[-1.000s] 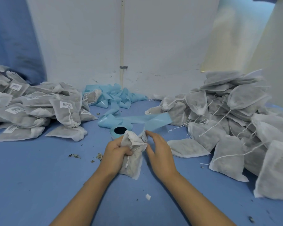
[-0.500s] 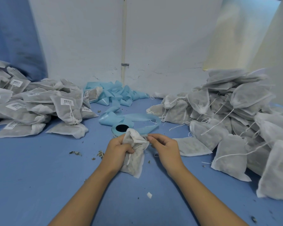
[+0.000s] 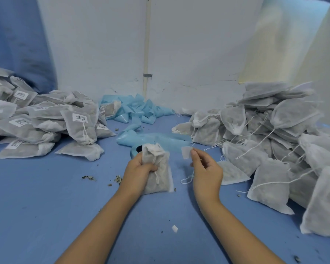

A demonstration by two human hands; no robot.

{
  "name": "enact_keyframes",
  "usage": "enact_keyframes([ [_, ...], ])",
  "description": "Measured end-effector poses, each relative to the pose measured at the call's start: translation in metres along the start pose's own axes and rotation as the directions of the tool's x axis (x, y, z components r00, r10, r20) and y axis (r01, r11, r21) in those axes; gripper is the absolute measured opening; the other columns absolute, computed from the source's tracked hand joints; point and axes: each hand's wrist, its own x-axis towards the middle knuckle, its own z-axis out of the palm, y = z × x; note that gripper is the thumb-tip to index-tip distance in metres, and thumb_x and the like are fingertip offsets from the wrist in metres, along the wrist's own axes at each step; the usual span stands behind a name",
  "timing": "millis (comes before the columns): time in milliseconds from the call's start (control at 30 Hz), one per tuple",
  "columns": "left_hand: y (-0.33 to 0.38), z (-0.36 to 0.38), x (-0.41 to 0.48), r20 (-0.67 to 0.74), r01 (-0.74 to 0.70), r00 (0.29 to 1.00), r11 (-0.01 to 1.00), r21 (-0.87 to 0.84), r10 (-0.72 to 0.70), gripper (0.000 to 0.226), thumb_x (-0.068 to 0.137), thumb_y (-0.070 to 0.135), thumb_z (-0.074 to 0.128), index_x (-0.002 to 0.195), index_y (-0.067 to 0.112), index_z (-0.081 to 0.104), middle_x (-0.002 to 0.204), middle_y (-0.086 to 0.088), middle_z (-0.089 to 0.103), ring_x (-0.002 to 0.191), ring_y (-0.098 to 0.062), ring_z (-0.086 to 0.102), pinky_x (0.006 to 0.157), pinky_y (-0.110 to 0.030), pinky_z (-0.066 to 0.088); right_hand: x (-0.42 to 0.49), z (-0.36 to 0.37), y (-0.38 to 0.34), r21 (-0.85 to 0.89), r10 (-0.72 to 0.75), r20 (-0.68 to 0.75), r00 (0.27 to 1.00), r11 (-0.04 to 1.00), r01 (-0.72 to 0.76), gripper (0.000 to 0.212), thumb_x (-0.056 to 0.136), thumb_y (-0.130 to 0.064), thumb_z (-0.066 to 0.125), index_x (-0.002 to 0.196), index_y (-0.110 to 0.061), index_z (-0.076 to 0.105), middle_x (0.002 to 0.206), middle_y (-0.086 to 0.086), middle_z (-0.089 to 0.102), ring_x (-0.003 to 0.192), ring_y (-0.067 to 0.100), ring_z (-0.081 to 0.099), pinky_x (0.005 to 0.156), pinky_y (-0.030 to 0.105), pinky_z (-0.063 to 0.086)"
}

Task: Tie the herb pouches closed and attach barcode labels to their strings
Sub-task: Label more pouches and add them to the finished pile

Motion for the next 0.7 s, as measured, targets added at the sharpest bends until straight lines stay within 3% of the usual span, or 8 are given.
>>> enact_keyframes([
  [100, 0.004, 0.004, 0.005, -0.045, 0.02, 0.999, 0.993, -0.113, -0.025, 0.017, 0.083, 0.001, 0.063, 0.089, 0.017, 0.065, 0.08, 0.004, 0.071, 0.073, -0.01, 0.067, 0.063, -0.02, 0.049, -0.013, 0.006, -0.007, -0.072, -0.256, 0.139, 0.957, 0.961, 0.268, 0.016, 0.089, -0.012, 0.066, 0.097, -0.025, 0.073, 0.095, -0.013, 0.071, 0.084, 0.004, 0.063, 0.075, 0.012, 0.046],
  [200, 0.005, 0.007, 0.007, -0.04, 0.075, 0.995, 0.958, -0.277, -0.089, 0.02, 0.082, 0.0, 0.065, 0.096, 0.014, 0.066, 0.091, -0.006, 0.074, 0.082, -0.021, 0.071, 0.074, -0.032, 0.053, -0.021, 0.01, -0.008, -0.155, -0.555, 0.252, 0.793, 0.785, 0.599, 0.015, 0.085, -0.015, 0.069, 0.098, -0.011, 0.075, 0.097, -0.007, 0.072, 0.091, 0.003, 0.062, 0.084, 0.018, 0.048],
  [267, 0.005, 0.006, 0.009, -0.025, 0.101, 0.993, 0.932, -0.349, -0.117, 0.023, 0.079, -0.002, 0.066, 0.098, 0.012, 0.066, 0.094, -0.01, 0.074, 0.085, -0.024, 0.071, 0.078, -0.035, 0.054, -0.022, 0.01, -0.006, -0.177, -0.641, 0.317, 0.699, 0.684, 0.708, 0.015, 0.084, -0.013, 0.07, 0.097, -0.007, 0.075, 0.099, -0.001, 0.072, 0.093, 0.009, 0.063, 0.086, 0.022, 0.049],
  [467, 0.008, 0.003, 0.013, -0.074, 0.113, 0.985, 0.905, -0.41, -0.157, 0.02, 0.08, -0.002, 0.063, 0.094, 0.013, 0.066, 0.087, -0.009, 0.072, 0.081, -0.025, 0.067, 0.085, -0.042, 0.052, -0.02, 0.011, 0.0, -0.217, -0.698, 0.437, 0.568, 0.531, 0.819, 0.016, 0.081, -0.005, 0.072, 0.097, -0.007, 0.075, 0.102, 0.001, 0.072, 0.089, 0.022, 0.065, 0.084, 0.024, 0.05],
  [700, 0.013, 0.001, 0.012, -0.146, 0.007, 0.988, 0.95, -0.313, -0.055, 0.017, 0.083, 0.001, 0.063, 0.088, 0.017, 0.063, 0.073, 0.003, 0.072, 0.065, -0.011, 0.068, 0.061, -0.025, 0.053, -0.019, 0.011, 0.003, -0.355, -0.688, 0.501, 0.524, 0.389, 0.85, 0.019, 0.076, -0.011, 0.071, 0.093, -0.017, 0.076, 0.106, -0.009, 0.071, 0.092, 0.019, 0.062, 0.076, 0.032, 0.051],
])
